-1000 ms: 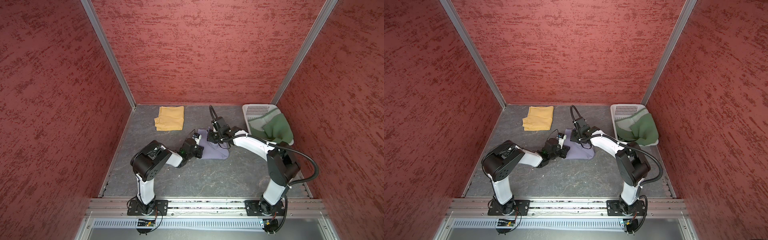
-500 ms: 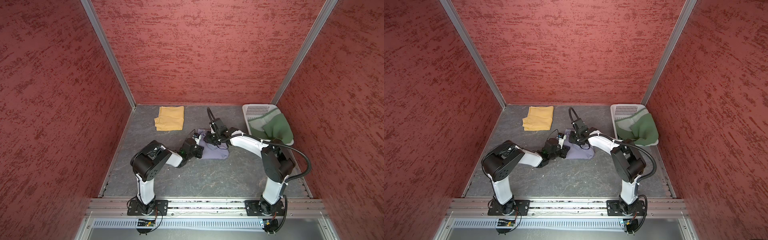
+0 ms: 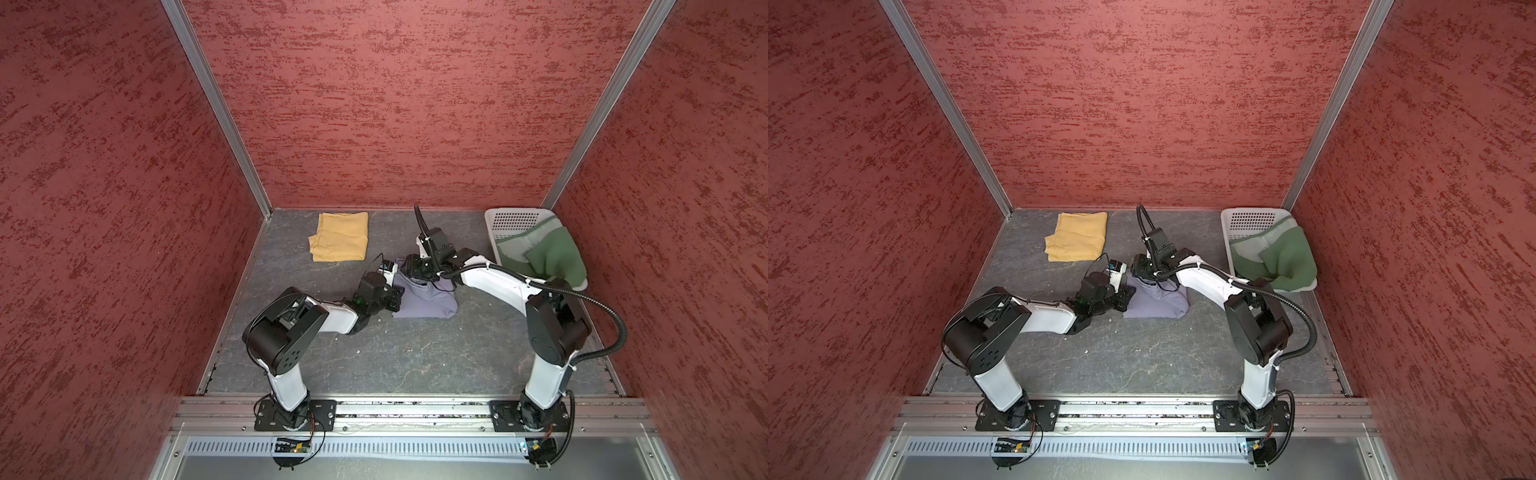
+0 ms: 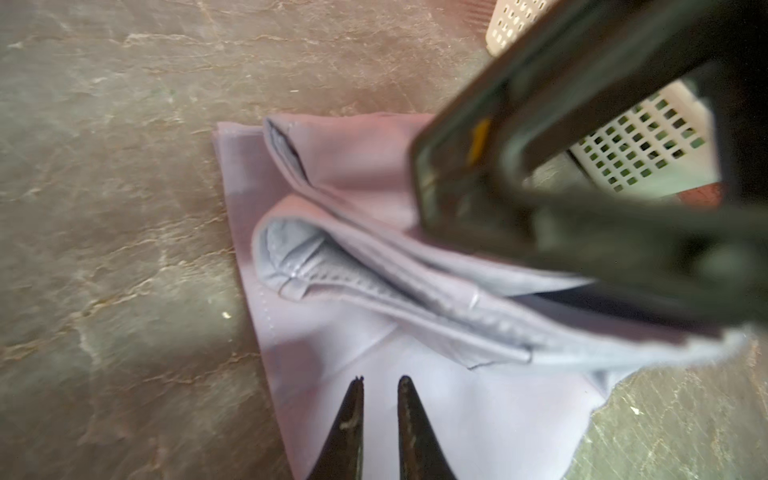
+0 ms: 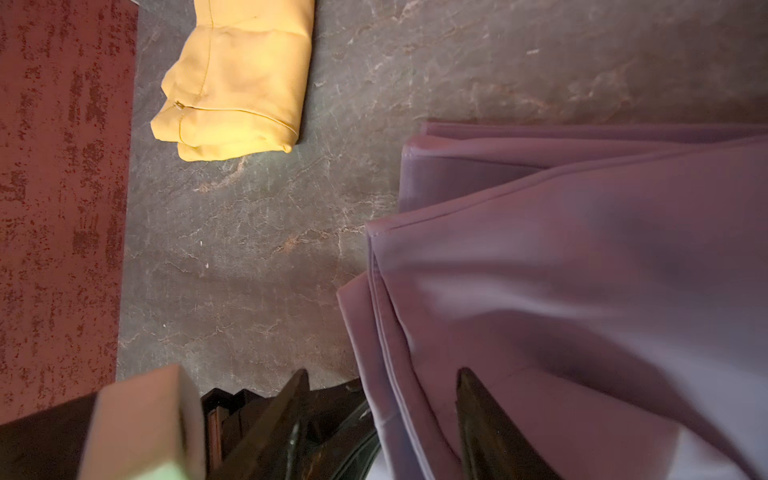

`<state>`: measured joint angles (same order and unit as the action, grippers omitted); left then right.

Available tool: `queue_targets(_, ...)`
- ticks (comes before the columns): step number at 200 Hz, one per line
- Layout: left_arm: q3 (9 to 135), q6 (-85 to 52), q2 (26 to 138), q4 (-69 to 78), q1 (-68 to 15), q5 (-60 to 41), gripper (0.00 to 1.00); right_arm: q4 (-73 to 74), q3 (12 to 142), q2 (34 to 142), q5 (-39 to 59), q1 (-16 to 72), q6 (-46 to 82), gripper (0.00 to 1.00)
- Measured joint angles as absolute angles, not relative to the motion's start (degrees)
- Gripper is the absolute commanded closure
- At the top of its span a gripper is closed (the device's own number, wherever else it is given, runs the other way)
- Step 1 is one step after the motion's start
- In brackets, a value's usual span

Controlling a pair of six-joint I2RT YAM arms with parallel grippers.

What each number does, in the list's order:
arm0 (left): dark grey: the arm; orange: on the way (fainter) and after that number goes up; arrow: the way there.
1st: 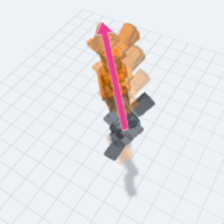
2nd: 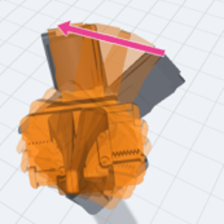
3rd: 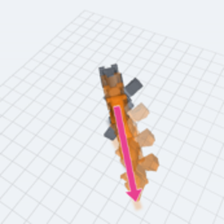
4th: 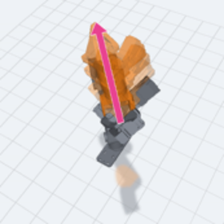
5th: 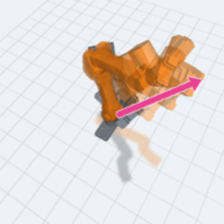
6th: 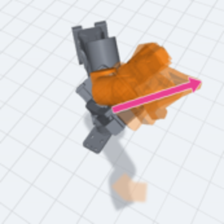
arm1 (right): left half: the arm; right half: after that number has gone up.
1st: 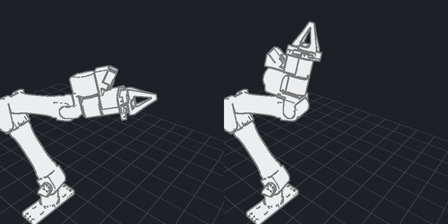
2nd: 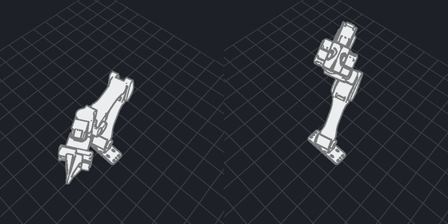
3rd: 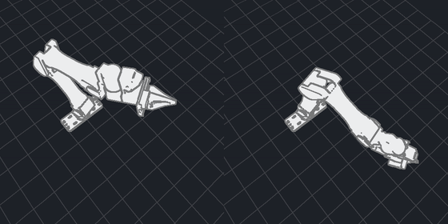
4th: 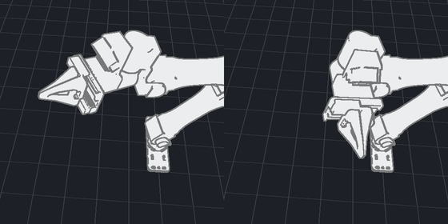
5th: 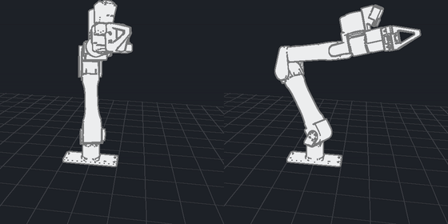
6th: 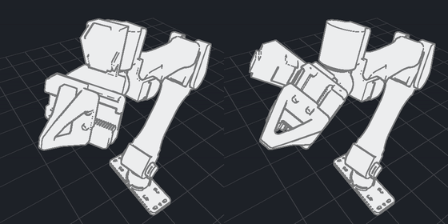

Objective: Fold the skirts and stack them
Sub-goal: 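Fold the held end over onto the skirt with the right gripper beside the left gripper, then grasp the folded lavender skirt's opposite sides with both grippers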

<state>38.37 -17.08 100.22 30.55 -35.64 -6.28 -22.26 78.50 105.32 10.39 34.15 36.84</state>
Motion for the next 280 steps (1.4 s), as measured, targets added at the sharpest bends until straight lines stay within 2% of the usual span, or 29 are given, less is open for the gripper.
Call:
queue_targets(53,38.6,-16.5,100.2,28.3,-34.0,-5.9,0.82,-23.0,78.6,102.5,9.6,32.9,34.5,0.43)
queue_targets(84,38.6,-16.0,100.2,27.9,-33.1,-5.9,0.82,-23.2,78.5,101.8,9.2,31.8,32.6,0.48)
queue_targets(133,38.4,-16.0,99.6,25.9,-32.8,-5.7,0.82,-22.8,73.8,101.8,12.0,31.4,30.5,0.67)
queue_targets(188,37.2,-16.0,91.5,22.2,-33.7,-4.5,0.81,-22.9,62.3,99.3,15.9,31.9,28.7,0.87)
queue_targets(228,39.1,-14.6,86.2,16.2,-37.5,-1.8,0.80,-23.9,58.8,94.4,16.2,32.9,27.3,0.87)
queue_targets(280,45.4,-15.2,87.6,11.0,-42.9,0.6,0.80,-25.7,58.3,93.1,13.5,33.4,26.3,0.89)
